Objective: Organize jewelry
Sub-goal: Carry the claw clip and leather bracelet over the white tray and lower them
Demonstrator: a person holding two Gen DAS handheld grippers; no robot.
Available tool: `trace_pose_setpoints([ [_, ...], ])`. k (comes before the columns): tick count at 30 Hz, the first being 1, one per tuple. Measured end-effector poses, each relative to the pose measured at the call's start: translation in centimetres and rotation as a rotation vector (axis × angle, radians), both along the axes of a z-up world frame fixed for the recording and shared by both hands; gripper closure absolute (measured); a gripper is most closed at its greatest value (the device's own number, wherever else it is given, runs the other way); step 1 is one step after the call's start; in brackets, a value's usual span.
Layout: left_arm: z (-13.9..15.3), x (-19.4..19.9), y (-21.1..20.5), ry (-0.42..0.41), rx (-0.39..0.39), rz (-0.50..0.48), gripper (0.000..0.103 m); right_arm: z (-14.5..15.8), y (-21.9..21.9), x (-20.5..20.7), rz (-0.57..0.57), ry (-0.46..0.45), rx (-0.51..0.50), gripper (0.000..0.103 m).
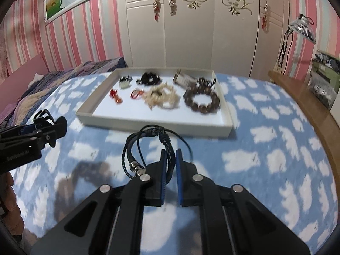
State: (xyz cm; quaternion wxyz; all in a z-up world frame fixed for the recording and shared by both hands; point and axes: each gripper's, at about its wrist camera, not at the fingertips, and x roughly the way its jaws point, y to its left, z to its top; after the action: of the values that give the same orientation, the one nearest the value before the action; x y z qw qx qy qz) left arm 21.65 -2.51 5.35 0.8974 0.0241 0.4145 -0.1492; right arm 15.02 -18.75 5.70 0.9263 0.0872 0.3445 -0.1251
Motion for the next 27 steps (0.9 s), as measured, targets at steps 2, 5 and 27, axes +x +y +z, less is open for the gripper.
trace_pose_setpoints([
  [2,0.4,1.0,-0.4,-0.01,0.0,0.005,0.047,0.8,-0.6,0.9,-0.01,-0.014,-0.011,0.095],
  [5,0.8,2.9,-0.7,-0.01,-0.011,0.009,0.047,1.5,-1.6,2.5,-0.019,-0.023,-0.016,0.095],
  [27,-4.7,12.8,-4.4,0.039,0.029,0.002,0.047,-3.1,-4.8,12.0,-0.03,0.072,0.078,0.095],
])
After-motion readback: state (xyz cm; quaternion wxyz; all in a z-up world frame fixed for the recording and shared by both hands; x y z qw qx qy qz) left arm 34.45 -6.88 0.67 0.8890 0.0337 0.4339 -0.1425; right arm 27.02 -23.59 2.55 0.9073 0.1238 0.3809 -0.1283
